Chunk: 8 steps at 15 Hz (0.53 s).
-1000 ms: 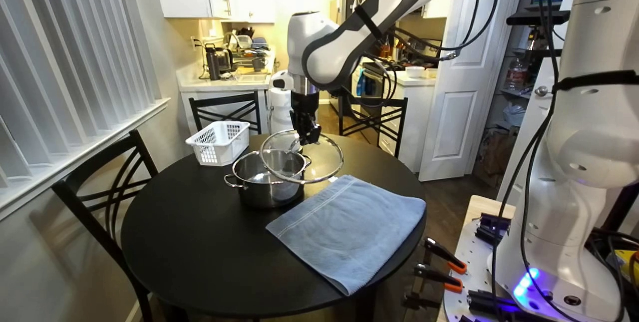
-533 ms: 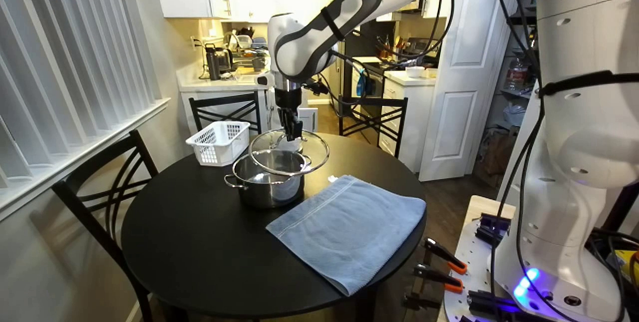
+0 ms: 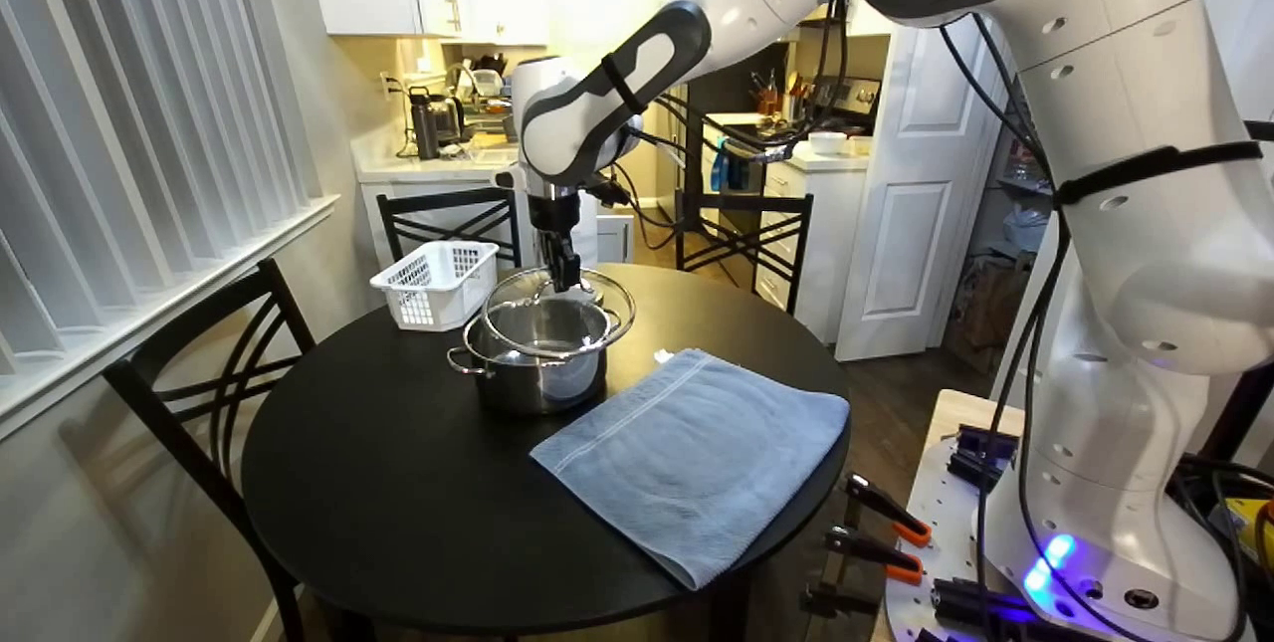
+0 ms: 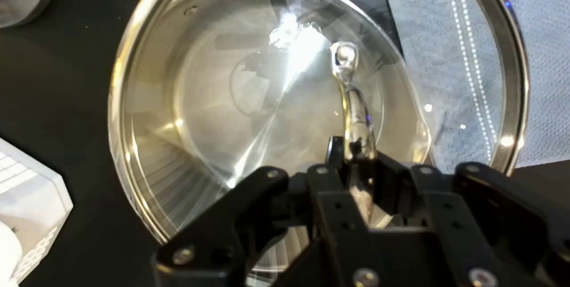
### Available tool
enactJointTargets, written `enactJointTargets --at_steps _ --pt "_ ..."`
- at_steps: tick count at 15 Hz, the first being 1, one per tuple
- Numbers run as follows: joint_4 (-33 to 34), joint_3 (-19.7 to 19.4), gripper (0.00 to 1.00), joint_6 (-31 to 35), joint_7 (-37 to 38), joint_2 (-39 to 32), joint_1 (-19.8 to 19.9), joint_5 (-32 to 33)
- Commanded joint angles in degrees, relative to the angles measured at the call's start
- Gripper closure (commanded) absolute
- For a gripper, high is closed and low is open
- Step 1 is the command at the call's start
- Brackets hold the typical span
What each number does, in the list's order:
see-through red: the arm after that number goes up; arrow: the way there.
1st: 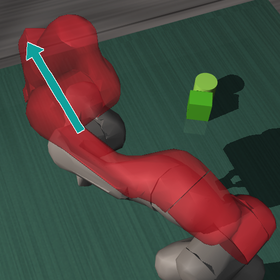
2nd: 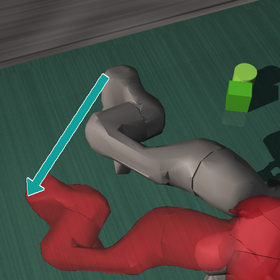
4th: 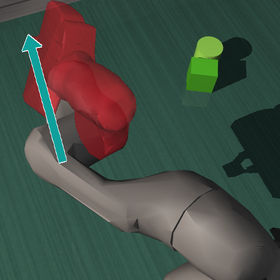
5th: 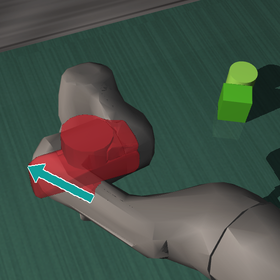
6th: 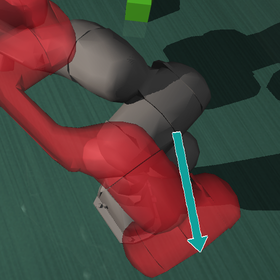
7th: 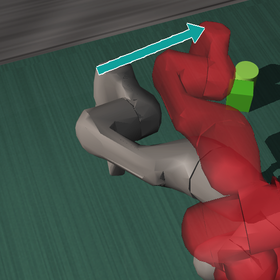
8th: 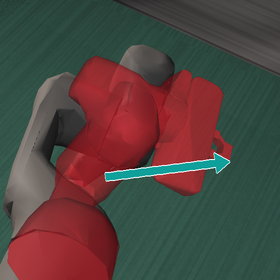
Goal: Put the glass lid on the silver pot
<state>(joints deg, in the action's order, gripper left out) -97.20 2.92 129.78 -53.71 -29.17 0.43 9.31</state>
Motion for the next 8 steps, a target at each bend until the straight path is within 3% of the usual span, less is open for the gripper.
enactJointTargets --at_steps 1,8 --pt "5.5 1.1 0.98 -2.6 -0.4 -3.2 1.0 -0.8" --pt "11.5 1.7 0.98 -5.2 -0.9 -6.5 1.2 -0.8"
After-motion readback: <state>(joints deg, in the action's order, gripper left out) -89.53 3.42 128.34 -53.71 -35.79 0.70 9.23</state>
